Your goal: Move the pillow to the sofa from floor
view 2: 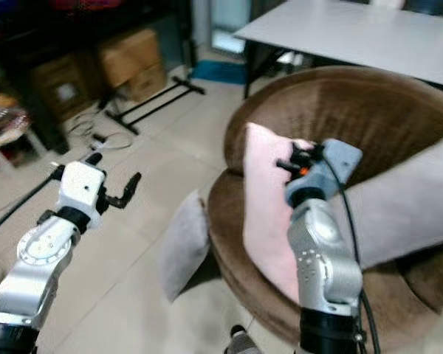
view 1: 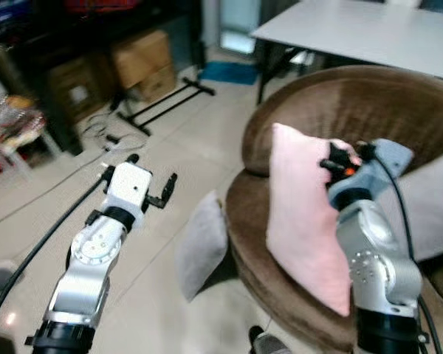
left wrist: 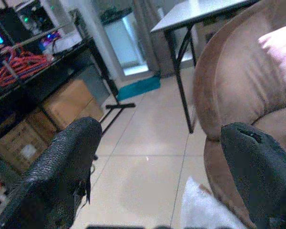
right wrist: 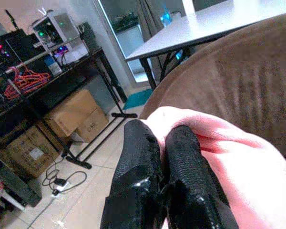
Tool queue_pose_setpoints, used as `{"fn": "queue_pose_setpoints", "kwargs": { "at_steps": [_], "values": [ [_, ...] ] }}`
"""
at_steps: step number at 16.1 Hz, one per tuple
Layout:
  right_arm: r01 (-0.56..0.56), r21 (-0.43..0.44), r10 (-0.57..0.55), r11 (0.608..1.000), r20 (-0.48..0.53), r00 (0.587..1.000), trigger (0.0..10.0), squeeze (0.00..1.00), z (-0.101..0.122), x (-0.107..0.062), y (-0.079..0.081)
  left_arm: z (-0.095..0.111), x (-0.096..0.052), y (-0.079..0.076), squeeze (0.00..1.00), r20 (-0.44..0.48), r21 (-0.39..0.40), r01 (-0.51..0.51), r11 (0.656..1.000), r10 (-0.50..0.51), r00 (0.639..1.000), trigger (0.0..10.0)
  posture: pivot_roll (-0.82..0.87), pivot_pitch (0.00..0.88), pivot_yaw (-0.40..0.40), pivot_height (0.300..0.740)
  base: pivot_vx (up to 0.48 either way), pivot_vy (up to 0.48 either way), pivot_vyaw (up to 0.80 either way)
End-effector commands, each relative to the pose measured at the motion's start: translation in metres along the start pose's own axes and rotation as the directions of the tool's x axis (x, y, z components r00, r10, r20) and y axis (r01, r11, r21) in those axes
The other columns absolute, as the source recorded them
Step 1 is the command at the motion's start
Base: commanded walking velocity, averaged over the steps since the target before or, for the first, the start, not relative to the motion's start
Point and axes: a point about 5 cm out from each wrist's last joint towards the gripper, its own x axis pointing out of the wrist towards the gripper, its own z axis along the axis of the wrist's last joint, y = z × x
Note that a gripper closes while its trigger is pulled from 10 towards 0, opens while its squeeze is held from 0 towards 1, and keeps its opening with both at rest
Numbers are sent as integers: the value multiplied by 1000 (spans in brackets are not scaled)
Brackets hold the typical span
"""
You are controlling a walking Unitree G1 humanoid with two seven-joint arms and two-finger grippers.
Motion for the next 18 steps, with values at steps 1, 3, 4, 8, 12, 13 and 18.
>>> {"fn": "queue_pose_setpoints", "kwargs": {
  "at_steps": [1,3,4,8,12,13,18],
  "values": [
    [-32,-16,32,999,32,999,10000,0,7,-1,4,5,2,1,20,21,-1,-4,1000,4,1000,10000,-91,0,80,740,0,0,-800],
    [-73,-24,73,997,29,997,10000,0,7,0,10,6,2,1,27,30,-7,-2,1000,3,1000,10000,-91,0,80,740,0,0,-800],
    [-81,-26,81,996,28,996,10000,0,7,0,11,6,2,1,27,32,-10,0,1000,0,999,10000,-91,0,80,740,0,0,-800],
    [-139,-55,139,989,-5,990,10000,0,1,-1,18,7,0,-1,35,47,-29,22,999,-21,999,10000,-85,0,72,740,71,0,-800],
    [-184,-80,184,980,-15,983,10000,0,0,1,23,8,-1,-1,31,53,-32,22,999,-20,998,10000,-83,0,67,740,290,0,0],
    [-194,-84,193,977,-15,981,10000,0,-1,1,24,8,-1,-1,31,54,-32,21,999,-20,998,10000,-76,0,57,740,289,0,0],
    [-238,-109,237,965,-21,971,10000,0,0,5,30,7,-4,0,31,55,-27,19,999,-17,998,10000,-56,0,42,740,289,0,0]
  ]
}}
